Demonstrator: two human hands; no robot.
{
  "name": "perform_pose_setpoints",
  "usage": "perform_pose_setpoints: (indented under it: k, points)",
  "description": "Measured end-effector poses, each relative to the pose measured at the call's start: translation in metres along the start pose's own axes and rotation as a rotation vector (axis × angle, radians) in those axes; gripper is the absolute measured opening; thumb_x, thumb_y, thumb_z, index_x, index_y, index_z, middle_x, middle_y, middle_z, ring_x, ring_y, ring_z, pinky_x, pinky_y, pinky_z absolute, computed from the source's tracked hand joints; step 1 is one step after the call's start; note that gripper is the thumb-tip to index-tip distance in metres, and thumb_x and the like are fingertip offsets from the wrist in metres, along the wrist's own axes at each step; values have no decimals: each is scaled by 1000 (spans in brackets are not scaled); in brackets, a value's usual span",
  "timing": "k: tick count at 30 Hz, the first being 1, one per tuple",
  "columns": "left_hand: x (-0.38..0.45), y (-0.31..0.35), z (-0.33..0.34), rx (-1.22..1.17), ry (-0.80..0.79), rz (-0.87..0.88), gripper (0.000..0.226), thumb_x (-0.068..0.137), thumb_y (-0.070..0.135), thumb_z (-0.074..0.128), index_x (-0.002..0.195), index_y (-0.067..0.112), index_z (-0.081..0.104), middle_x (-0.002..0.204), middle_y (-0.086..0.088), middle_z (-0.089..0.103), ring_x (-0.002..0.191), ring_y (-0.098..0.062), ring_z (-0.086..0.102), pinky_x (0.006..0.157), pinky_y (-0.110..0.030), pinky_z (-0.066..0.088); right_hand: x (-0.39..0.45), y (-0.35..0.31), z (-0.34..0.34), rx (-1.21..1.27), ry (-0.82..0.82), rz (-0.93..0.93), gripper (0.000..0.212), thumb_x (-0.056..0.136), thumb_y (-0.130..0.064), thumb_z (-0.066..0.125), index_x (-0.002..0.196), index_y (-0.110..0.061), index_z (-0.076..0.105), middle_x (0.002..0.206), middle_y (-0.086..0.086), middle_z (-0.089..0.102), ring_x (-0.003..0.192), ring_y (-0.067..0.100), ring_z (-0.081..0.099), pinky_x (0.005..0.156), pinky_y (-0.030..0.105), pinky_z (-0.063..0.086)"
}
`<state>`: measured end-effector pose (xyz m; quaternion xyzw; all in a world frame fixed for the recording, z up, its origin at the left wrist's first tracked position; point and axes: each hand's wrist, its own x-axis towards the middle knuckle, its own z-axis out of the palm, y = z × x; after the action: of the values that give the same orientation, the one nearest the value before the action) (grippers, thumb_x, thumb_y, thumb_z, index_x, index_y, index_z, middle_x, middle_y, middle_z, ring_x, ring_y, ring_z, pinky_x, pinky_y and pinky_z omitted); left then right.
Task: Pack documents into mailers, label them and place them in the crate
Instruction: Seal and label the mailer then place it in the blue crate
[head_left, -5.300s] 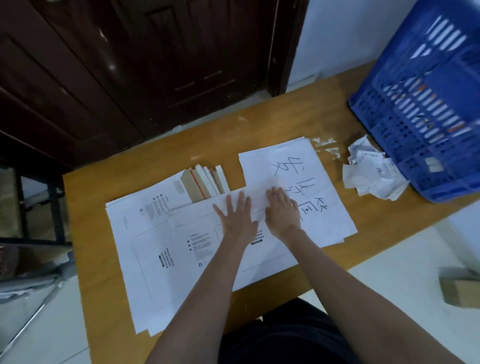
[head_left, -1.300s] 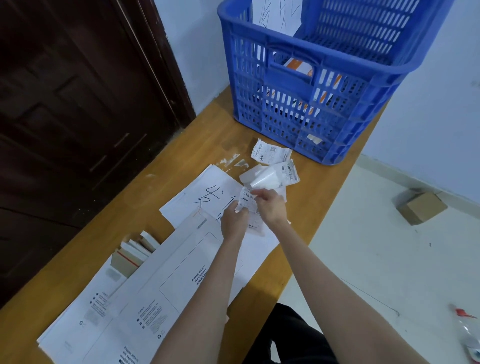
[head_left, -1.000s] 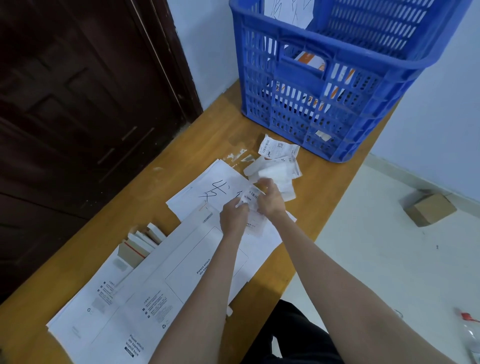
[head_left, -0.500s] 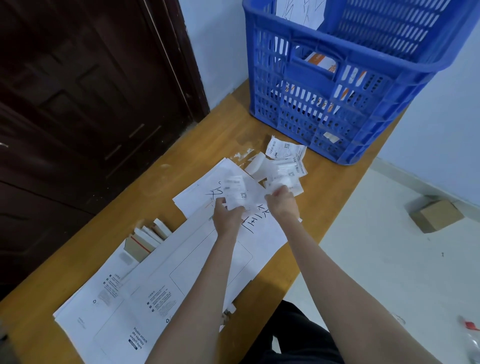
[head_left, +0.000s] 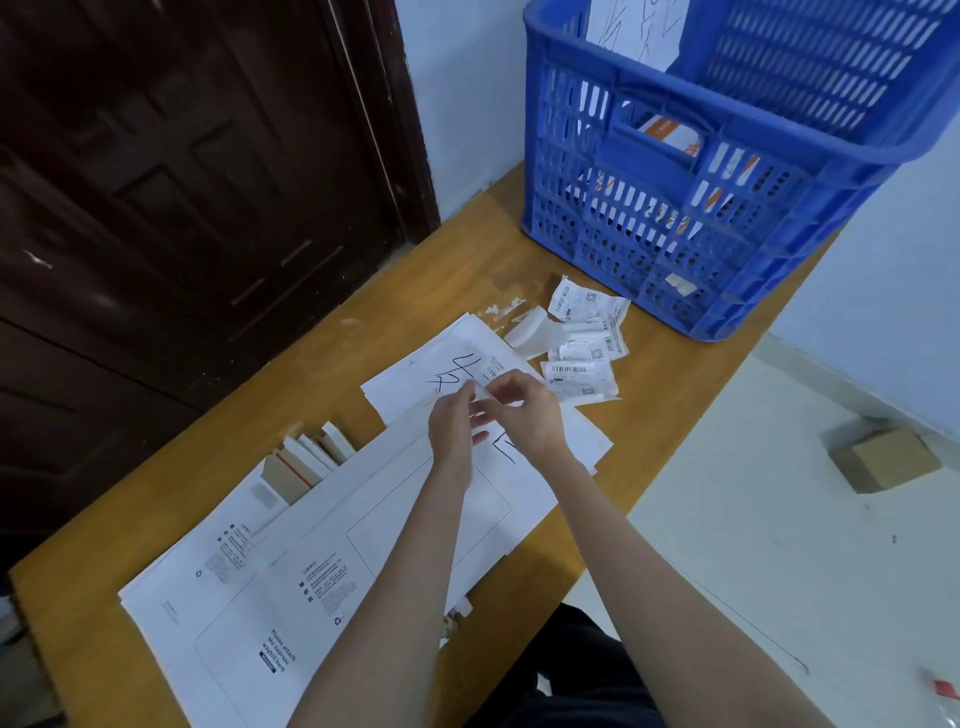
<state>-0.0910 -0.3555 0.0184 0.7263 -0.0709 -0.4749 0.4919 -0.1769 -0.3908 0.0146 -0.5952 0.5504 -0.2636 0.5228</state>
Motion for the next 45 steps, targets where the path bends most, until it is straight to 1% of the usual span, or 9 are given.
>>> perform_pose_setpoints:
  k: [10, 13, 16, 21, 25, 31, 35, 40, 45]
  points:
    - [-7, 4, -6, 26, -54, 70, 11, 99, 16, 47, 102, 13, 57, 105, -7, 65, 93, -19, 64, 62, -23, 53, 3, -5, 2, 128, -73, 224, 17, 79, -18, 67, 95, -14, 70, 89, -1, 69, 84, 13, 63, 75, 27, 50]
    - [-6, 5, -6, 30, -80, 70, 12, 99, 15, 45, 93, 15, 56, 101, -10, 63, 98, -26, 62, 71, -30, 54, 3, -7, 2, 264, -80, 325, 14, 79, -16, 62, 86, -12, 73, 87, 5, 73, 87, 22, 68, 83, 36, 53]
    - [-6, 4, -7, 29, -88, 69, 15, 99, 15, 43, 95, 10, 57, 100, -12, 63, 94, -25, 61, 66, -27, 53, 2, -12, 1, 264, -77, 306, 12, 82, -10, 62, 74, -14, 70, 76, 3, 70, 74, 19, 66, 75, 29, 52]
    - [-8, 6, -7, -261, -95, -57, 18, 94, 7, 41, 102, 1, 57, 90, -11, 62, 82, -19, 59, 69, -27, 54, 3, -11, 2, 533, -128, 455, 18, 89, -8, 56, 71, -7, 57, 63, 7, 48, 57, 17, 43, 54, 23, 36]
    - [-8, 8, -7, -488, -119, -106, 19, 90, 0, 38, 101, -4, 54, 95, -16, 60, 82, -24, 57, 66, -25, 50, 5, -9, 0, 886, -166, 634, 9, 95, -11, 54, 89, -5, 56, 71, 5, 49, 62, 14, 48, 59, 21, 41]
    - [-10, 7, -6, -296, -63, -102, 22, 96, 16, 37, 97, 5, 55, 89, -10, 61, 84, -21, 57, 71, -28, 48, -1, -20, 0, 553, -179, 555, 40, 94, -41, 49, 71, -10, 59, 63, 4, 59, 59, 16, 56, 64, 25, 45]
    - [-13, 14, -4, -278, -30, -118, 29, 98, 30, 38, 96, 7, 55, 91, -13, 60, 81, -22, 58, 64, -28, 48, -5, -19, 8, 274, -192, 376, 25, 85, -18, 59, 64, -9, 49, 56, 5, 51, 55, 17, 47, 58, 24, 39]
    - [-9, 15, 0, 13, 154, -47, 49, 93, 55, 44, 79, 11, 62, 85, -7, 66, 83, -20, 64, 85, -38, 53, -11, -18, 22, 149, -149, 206, 42, 85, -27, 60, 54, -15, 35, 50, 1, 42, 58, 22, 42, 59, 33, 34]
    - [-9, 14, -3, 40, 221, -47, 43, 95, 41, 50, 65, 11, 57, 66, -6, 61, 64, -21, 58, 56, -28, 47, -9, -18, 20, 49, -142, 205, 43, 88, -28, 59, 52, -13, 40, 47, -1, 46, 55, 19, 44, 57, 27, 35]
